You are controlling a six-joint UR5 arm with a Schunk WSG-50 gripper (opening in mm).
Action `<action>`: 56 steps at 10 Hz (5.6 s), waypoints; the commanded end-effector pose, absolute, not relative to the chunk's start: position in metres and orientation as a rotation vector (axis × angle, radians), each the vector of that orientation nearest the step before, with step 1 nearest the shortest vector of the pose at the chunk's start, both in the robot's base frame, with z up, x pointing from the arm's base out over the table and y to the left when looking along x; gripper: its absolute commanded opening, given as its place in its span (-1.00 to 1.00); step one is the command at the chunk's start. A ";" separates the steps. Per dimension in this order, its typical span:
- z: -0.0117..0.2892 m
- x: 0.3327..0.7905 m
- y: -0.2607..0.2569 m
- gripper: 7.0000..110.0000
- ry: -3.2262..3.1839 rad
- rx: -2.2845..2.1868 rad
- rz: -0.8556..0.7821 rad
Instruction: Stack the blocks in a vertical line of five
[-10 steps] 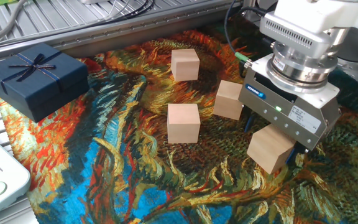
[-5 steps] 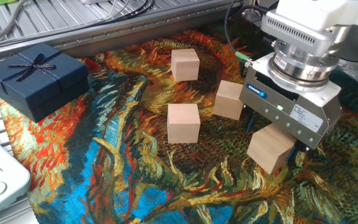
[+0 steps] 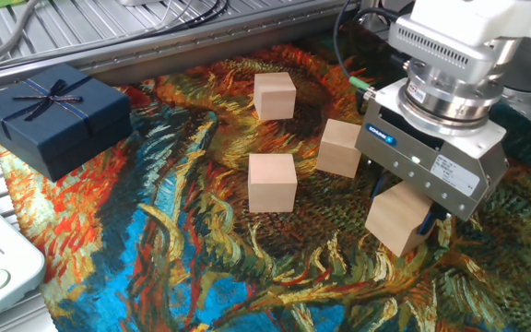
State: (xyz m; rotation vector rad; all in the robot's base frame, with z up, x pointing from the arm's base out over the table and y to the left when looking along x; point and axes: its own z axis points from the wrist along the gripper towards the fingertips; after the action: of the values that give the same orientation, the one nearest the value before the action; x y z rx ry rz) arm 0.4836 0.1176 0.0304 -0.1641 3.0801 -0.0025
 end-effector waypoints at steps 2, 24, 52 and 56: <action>0.030 0.485 0.118 0.15 3.075 -0.129 0.014; 0.033 0.484 0.123 0.15 3.079 -0.154 0.042; 0.001 0.463 0.113 0.57 3.070 -0.330 -0.008; 0.009 0.469 0.118 0.57 3.061 -0.324 0.014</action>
State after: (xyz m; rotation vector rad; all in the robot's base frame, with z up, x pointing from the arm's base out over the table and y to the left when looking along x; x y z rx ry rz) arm 0.4650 0.1143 0.0071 -0.3443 3.0628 -0.0096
